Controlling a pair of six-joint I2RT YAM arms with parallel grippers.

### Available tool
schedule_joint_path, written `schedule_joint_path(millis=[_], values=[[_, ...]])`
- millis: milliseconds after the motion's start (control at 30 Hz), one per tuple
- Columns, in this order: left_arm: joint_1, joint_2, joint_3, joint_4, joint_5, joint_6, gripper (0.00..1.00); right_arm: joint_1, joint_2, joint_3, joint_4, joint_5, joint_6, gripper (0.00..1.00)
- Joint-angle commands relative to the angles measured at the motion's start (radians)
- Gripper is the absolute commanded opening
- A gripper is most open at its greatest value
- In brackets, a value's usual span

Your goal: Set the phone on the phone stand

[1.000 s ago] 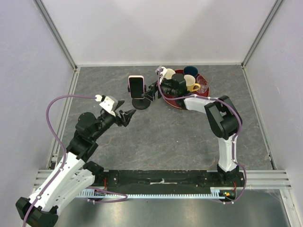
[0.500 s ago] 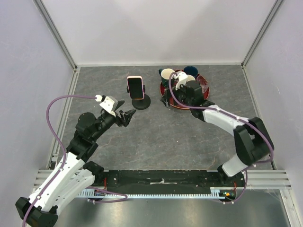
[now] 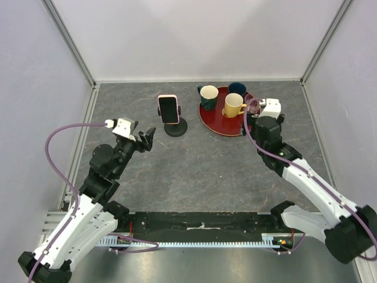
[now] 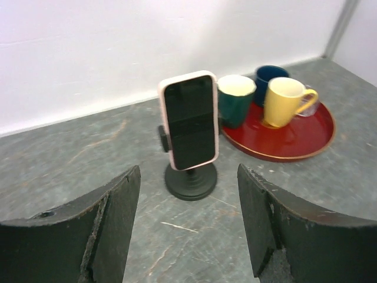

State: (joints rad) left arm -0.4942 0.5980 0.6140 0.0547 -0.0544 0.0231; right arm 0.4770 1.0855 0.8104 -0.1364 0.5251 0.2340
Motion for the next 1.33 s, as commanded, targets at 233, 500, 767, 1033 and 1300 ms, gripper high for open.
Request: schedule_joint_path(millis=[233,500,767,1033,1300], values=[[0.0,-0.082,-0.03,0.05,-0.183,0.026,0.73,0.0,-0.362,-0.045,-0.028,0.084,-0.002,0.98],[0.0,-0.174,-0.014,0.085,-0.081,-0.002,0.73,0.0,-0.624,-0.06,0.017,-0.02,-0.058,0.98],[0.0,-0.293,0.027,0.071,-0.001,-0.1,0.78,0.0,-0.731,-0.062,-0.012,-0.077,-0.033,0.98],[0.0,-0.38,-0.005,0.042,-0.012,-0.224,0.87,0.0,-0.763,-0.099,-0.042,-0.137,0.085,0.98],[0.0,-0.29,-0.124,0.152,-0.104,-0.327,0.92,0.0,-0.75,-0.233,-0.052,-0.175,0.197,0.98]])
